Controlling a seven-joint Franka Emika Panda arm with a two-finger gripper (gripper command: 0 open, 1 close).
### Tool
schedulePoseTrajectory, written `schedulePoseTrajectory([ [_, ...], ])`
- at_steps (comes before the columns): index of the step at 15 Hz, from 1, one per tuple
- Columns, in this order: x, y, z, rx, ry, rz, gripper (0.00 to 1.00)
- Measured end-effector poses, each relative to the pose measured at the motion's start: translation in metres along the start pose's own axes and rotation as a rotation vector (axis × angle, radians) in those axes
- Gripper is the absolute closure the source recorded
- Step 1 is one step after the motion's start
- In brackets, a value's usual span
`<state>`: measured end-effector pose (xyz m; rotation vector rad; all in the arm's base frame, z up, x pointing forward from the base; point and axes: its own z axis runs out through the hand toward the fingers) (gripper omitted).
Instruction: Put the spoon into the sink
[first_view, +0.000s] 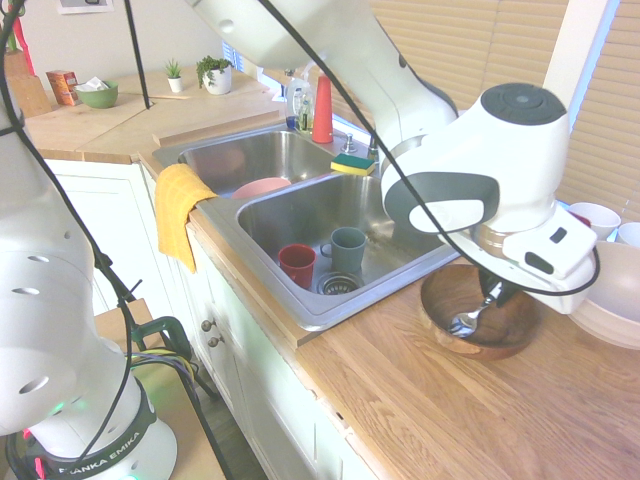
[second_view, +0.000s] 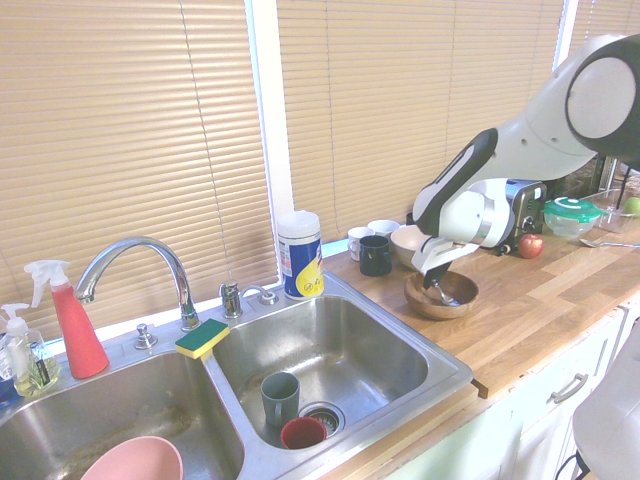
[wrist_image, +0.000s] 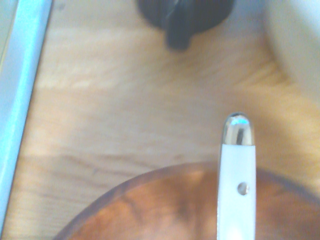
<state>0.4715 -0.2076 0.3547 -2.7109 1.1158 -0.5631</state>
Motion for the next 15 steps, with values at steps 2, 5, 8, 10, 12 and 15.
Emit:
schedulePoseTrajectory([
  [2,0.000,-0.002,-0.020,0.011,0.027,-0.016,1.00],
  [5,-0.011,-0.027,-0.047,0.008,0.064,-0.058,1.00],
  [8,-0.045,-0.070,-0.070,-0.001,0.098,-0.112,1.00],
  [10,-0.078,-0.098,-0.085,-0.014,0.124,-0.151,1.00],
  [12,-0.116,-0.125,-0.097,-0.037,0.148,-0.189,1.00],
  [15,-0.180,-0.161,-0.104,-0.081,0.179,-0.240,1.00],
])
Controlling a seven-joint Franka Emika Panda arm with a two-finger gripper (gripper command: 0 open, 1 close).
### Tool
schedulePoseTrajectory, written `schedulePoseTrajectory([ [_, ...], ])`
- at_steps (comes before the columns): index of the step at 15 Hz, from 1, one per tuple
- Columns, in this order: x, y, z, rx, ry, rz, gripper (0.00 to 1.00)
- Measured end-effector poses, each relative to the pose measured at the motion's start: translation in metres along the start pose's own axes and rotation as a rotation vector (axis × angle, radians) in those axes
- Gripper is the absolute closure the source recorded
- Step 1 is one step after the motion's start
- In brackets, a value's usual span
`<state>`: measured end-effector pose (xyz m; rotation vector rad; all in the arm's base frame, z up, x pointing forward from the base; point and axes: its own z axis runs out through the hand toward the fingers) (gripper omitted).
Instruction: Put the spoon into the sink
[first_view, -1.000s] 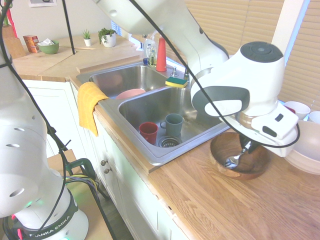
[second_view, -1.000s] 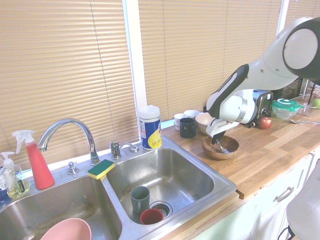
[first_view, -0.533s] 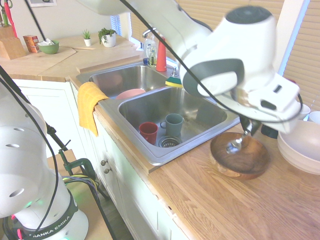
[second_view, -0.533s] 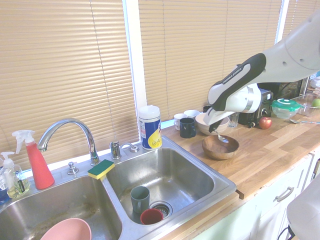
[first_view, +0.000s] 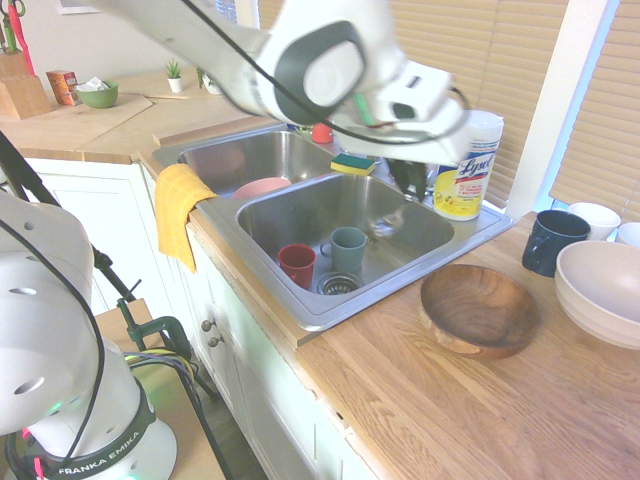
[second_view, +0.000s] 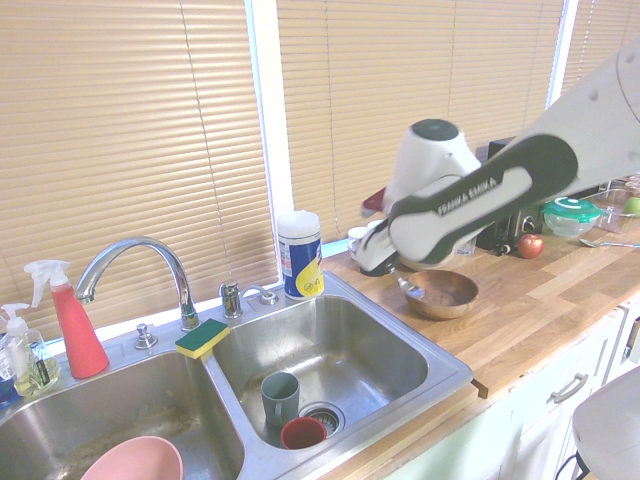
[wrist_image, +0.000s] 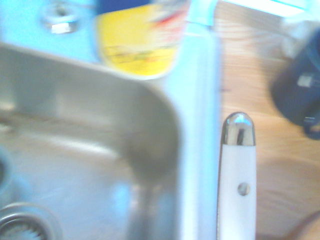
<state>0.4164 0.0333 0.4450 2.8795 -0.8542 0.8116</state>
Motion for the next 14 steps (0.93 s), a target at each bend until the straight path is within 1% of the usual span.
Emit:
schedulePoseTrajectory([
  [3,-0.036,-0.038,-0.005,-0.023,0.008,-0.036,1.00],
  [5,-0.053,-0.056,0.007,-0.038,-0.010,-0.070,1.00],
  [7,-0.069,-0.076,0.033,-0.063,-0.047,-0.099,1.00],
  [10,-0.096,-0.088,0.088,-0.105,-0.102,-0.136,1.00],
  [14,-0.094,-0.095,0.148,-0.148,-0.128,-0.158,1.00],
])
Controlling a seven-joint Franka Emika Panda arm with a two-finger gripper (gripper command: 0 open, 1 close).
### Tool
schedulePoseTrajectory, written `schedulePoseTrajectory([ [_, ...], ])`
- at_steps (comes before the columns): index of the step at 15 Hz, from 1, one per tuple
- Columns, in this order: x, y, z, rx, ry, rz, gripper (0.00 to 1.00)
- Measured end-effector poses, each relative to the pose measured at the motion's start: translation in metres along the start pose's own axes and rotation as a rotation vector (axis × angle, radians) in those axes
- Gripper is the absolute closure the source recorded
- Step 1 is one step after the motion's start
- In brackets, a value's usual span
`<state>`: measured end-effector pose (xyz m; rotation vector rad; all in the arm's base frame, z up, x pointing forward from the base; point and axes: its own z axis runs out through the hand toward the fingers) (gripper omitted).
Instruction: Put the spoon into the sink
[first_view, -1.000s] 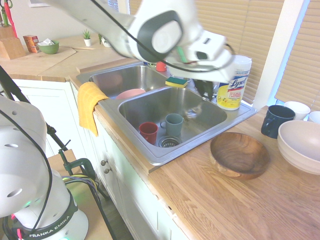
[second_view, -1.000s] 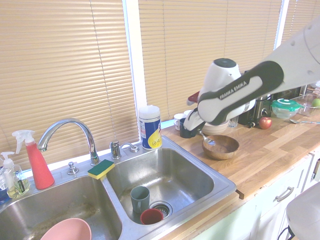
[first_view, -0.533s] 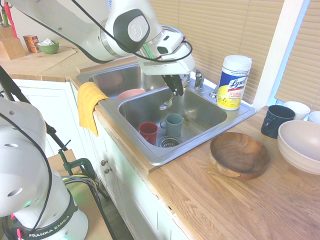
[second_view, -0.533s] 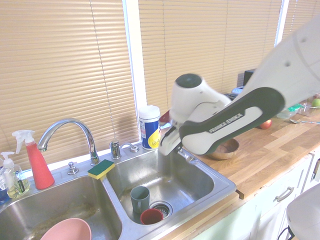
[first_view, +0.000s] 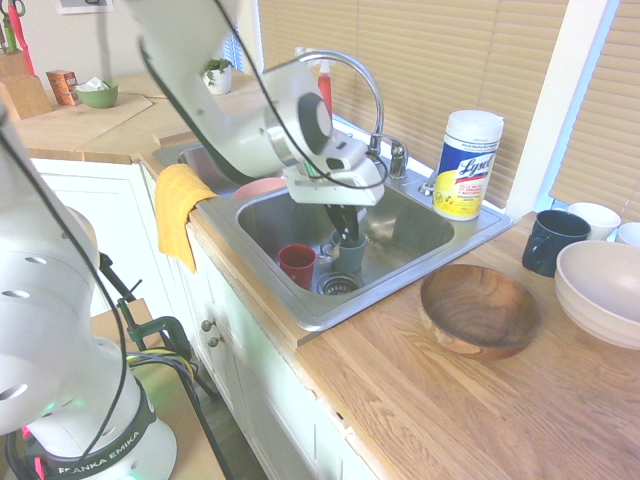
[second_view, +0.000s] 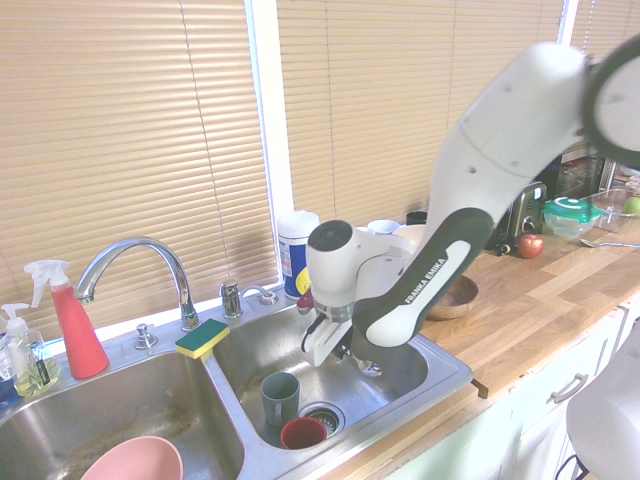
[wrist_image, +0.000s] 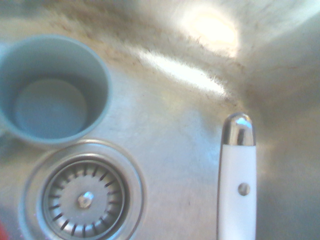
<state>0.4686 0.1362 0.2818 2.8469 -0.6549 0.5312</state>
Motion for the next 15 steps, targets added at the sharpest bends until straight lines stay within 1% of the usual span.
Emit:
schedulePoseTrajectory([
  [4,0.001,-0.028,0.044,-0.027,-0.032,-0.029,1.00],
  [7,0.008,-0.039,0.074,-0.057,-0.045,-0.021,1.00],
  [15,0.028,-0.072,0.121,-0.063,-0.107,-0.024,1.00],
])
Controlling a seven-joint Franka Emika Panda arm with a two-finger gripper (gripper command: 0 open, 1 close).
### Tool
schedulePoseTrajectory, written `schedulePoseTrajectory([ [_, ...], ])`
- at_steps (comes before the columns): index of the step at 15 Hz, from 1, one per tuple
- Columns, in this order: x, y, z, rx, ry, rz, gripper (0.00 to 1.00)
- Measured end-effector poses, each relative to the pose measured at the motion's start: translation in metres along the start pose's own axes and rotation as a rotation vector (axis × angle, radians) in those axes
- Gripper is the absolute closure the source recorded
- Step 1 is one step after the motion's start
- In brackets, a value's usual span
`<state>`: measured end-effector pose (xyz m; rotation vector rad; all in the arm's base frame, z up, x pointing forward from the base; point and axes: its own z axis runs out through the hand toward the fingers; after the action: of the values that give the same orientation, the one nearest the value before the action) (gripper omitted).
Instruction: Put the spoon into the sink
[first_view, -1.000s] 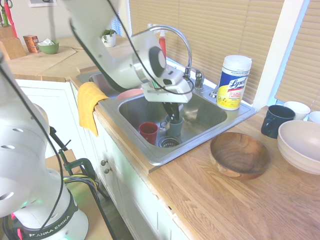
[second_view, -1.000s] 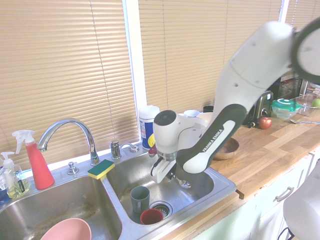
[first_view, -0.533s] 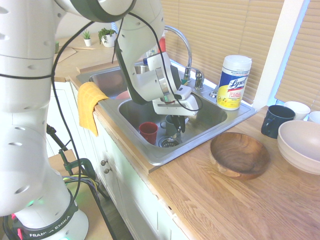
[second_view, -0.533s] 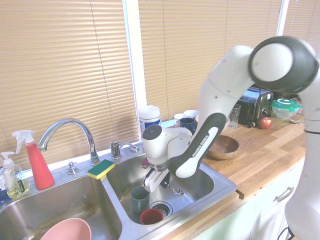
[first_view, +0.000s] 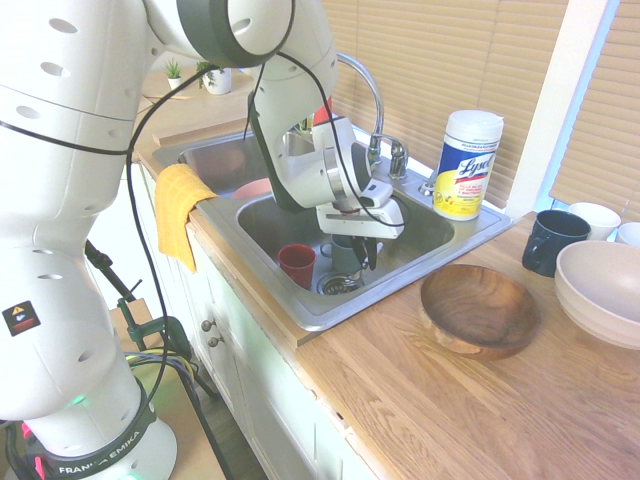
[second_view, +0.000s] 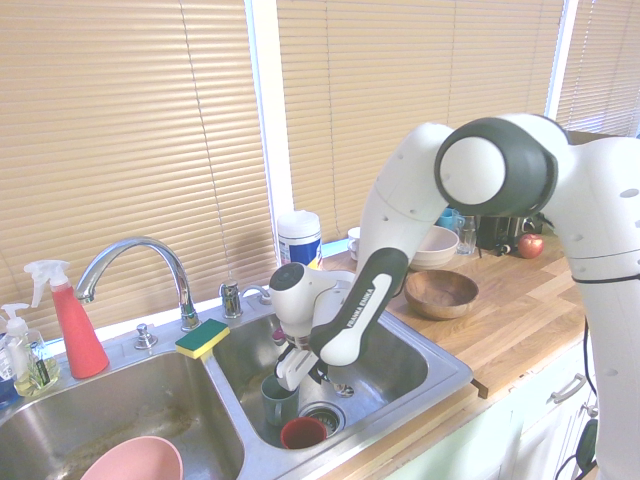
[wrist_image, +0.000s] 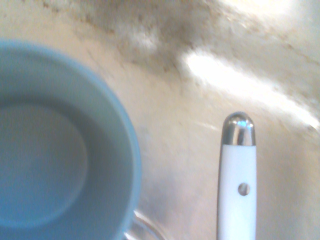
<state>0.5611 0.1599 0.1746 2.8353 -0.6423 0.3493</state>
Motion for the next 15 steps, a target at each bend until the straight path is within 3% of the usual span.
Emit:
schedulePoseTrajectory([
  [5,0.016,-0.007,0.024,-0.020,-0.078,0.002,1.00],
  [12,0.025,0.003,0.040,-0.156,-0.241,0.053,1.00],
  [15,0.031,0.000,0.050,-0.168,-0.291,0.059,1.00],
])
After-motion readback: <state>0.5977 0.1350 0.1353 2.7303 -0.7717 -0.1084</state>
